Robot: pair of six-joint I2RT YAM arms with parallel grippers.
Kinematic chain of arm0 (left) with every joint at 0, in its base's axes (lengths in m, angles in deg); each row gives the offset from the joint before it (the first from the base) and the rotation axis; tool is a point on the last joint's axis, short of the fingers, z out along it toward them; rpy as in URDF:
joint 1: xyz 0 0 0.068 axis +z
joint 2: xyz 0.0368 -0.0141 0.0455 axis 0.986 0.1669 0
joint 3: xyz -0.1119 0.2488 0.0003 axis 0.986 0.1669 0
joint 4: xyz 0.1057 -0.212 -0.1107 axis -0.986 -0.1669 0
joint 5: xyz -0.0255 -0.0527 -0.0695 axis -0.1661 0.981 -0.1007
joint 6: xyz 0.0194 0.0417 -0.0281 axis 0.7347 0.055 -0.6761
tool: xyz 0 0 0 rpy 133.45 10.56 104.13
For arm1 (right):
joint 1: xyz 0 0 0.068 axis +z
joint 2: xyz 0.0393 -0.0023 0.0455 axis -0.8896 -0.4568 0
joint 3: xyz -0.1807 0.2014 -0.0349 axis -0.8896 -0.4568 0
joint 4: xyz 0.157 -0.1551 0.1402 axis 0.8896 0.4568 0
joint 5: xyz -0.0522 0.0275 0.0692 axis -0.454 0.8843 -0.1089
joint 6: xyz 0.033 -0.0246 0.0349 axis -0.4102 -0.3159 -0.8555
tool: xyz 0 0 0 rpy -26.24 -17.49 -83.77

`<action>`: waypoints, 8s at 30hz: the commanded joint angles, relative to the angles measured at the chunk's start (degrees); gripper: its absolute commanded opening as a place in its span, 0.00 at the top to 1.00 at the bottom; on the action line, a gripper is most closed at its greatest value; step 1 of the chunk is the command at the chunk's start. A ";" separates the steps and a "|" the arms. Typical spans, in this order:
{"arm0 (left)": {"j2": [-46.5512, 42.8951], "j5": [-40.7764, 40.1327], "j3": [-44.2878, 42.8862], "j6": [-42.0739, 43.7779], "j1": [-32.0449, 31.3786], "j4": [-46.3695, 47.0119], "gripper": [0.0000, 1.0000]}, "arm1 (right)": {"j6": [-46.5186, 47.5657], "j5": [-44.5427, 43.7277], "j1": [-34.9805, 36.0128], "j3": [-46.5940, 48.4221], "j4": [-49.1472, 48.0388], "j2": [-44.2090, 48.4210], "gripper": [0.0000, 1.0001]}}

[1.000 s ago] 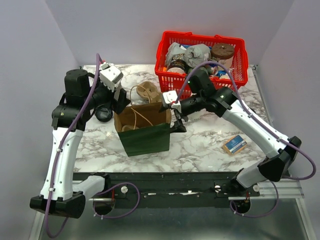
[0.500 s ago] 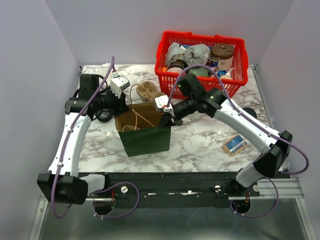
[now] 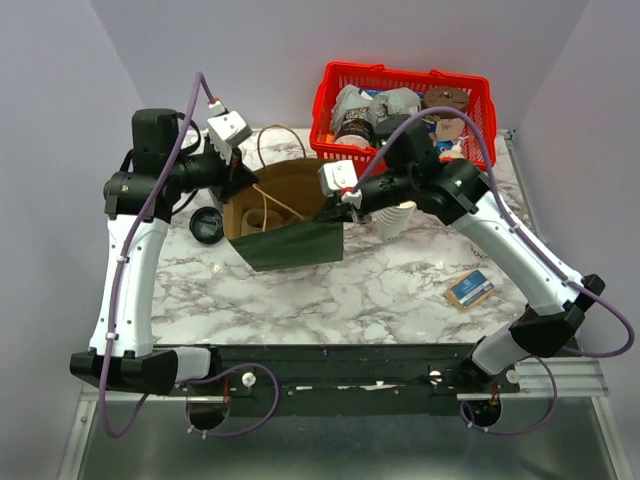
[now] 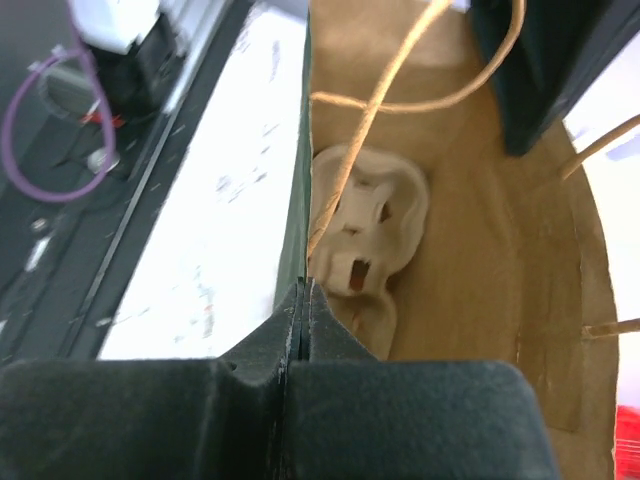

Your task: Pack the takeout coffee

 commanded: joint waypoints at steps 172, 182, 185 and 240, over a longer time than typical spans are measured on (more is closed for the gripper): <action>-7.16 -24.20 12.19 -27.25 -0.69 -1.52 0.38 | -20.92 -3.96 -14.34 -24.14 -18.06 14.84 0.00; -3.82 -19.99 14.13 -29.19 0.54 0.86 0.71 | -53.46 -9.85 -14.34 -17.19 -25.28 5.61 0.00; -3.12 -17.52 12.81 -27.08 0.54 -0.10 0.97 | -52.77 -11.07 -14.34 -17.63 -25.81 5.60 0.00; -3.91 -7.71 -5.47 -15.89 -1.32 -11.80 1.00 | -48.37 -16.00 -26.73 -20.09 -27.48 13.60 0.00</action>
